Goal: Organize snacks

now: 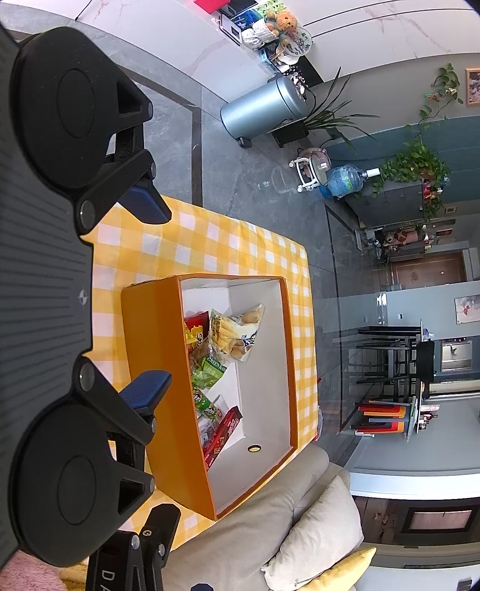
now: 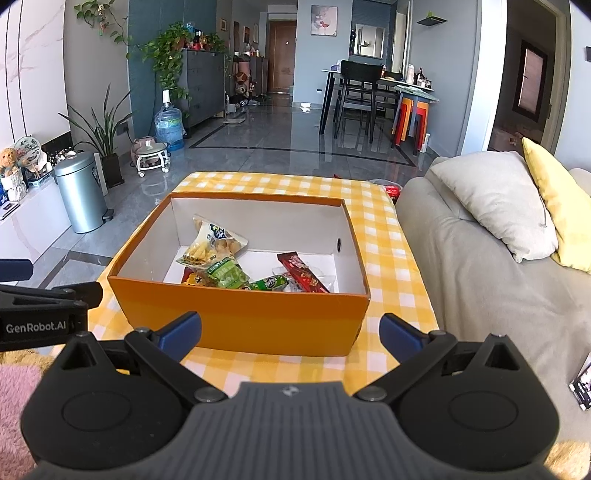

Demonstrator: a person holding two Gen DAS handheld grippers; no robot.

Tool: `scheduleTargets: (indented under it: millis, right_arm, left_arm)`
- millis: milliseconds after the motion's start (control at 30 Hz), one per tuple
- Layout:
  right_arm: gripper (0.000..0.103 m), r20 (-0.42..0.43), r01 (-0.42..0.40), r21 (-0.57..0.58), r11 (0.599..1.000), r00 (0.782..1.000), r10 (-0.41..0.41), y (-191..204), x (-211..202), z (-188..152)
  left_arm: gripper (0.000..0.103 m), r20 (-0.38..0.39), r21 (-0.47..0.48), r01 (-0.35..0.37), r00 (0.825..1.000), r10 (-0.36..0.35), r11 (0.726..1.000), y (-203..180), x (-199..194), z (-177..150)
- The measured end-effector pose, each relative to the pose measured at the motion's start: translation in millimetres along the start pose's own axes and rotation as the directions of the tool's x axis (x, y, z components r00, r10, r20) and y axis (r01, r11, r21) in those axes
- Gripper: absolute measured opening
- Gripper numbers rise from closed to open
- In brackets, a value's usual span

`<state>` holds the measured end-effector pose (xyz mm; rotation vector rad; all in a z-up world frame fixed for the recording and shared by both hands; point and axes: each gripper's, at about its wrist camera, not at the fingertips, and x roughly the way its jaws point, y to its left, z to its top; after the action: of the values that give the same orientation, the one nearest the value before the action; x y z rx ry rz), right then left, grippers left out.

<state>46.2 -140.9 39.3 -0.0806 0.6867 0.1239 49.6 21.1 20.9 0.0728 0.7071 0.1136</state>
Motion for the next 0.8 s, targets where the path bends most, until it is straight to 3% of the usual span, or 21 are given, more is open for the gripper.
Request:
scheduleTargets:
  millis: [800]
  right_arm:
    - [0.099,-0.008,0.002,0.008,1.0,1.0,-0.002,0.2,0.7,0.4]
  left_arm:
    - [0.103,0.001,0.018,-0.004,1.0,0.004,1.0,5.4,-4.8,-2.6]
